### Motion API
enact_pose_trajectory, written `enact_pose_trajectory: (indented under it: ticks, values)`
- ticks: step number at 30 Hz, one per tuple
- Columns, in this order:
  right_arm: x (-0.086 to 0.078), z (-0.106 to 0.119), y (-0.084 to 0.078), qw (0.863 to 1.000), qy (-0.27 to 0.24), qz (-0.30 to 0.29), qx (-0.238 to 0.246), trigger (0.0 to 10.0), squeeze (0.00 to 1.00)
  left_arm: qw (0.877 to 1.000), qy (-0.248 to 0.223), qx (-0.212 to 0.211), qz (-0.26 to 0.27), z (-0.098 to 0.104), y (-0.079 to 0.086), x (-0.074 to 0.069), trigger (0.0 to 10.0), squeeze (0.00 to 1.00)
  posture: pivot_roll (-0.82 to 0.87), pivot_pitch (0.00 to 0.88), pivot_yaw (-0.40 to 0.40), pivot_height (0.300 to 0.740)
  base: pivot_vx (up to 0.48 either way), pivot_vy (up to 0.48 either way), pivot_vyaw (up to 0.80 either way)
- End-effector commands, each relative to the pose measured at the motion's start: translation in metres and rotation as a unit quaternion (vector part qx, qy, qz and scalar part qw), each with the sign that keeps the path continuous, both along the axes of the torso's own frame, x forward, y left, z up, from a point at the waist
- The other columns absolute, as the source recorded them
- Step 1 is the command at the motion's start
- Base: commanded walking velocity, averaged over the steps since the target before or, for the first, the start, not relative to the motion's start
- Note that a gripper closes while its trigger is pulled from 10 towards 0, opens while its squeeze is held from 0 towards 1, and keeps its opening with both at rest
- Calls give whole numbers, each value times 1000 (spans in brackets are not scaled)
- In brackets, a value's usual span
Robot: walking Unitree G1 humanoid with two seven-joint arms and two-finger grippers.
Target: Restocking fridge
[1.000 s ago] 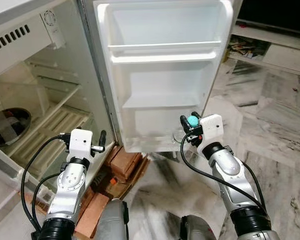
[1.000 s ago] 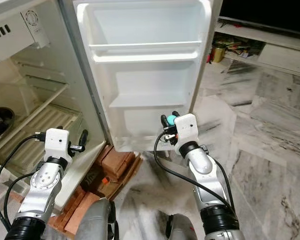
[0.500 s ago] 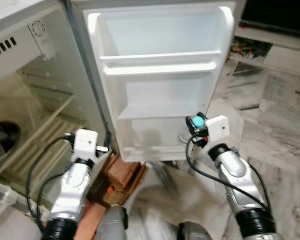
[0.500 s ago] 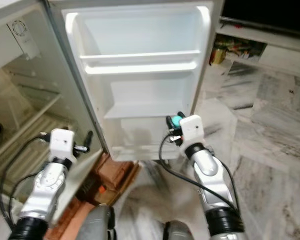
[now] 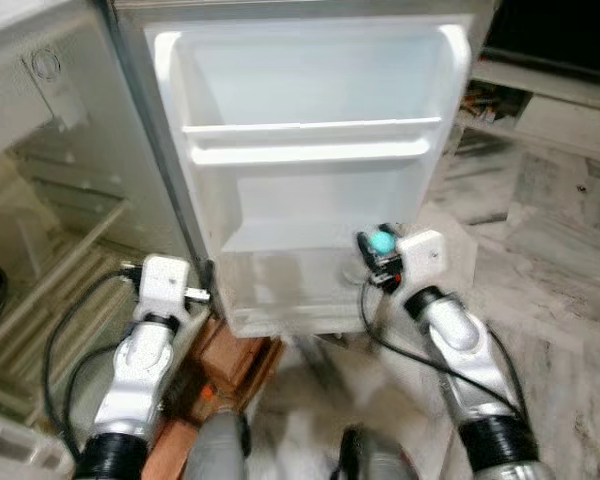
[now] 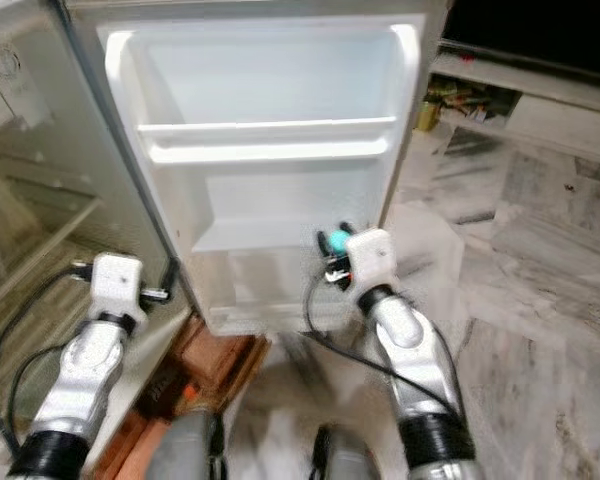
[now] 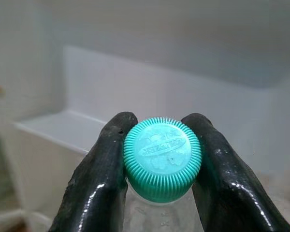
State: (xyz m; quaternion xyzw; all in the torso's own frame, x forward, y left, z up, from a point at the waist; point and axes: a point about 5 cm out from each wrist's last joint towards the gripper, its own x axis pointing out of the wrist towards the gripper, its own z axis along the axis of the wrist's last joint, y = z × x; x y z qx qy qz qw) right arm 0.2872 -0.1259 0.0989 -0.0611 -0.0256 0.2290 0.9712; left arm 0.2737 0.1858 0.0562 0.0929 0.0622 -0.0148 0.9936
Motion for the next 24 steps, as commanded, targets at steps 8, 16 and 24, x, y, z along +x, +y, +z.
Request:
enact_pose_trajectory:
  ticks: [8,16,24]
  values:
    - [2,7,-8,1000,-14,-12,1,10000,0,1000,0,-1,-7,1,-5,2,10000,0,25,23,18,668,0,0,0]
    - [2,4,-9,1000,-3,-16,3,10000,0,1000,3,0,-9,1,-5,2,10000,0,25,25,19,649,0,0,0]
    - [2,4,-8,1000,-5,-16,1,10000,0,1000,3,0,-9,0,-5,1,10000,0,25,24,18,599,0,0,0]
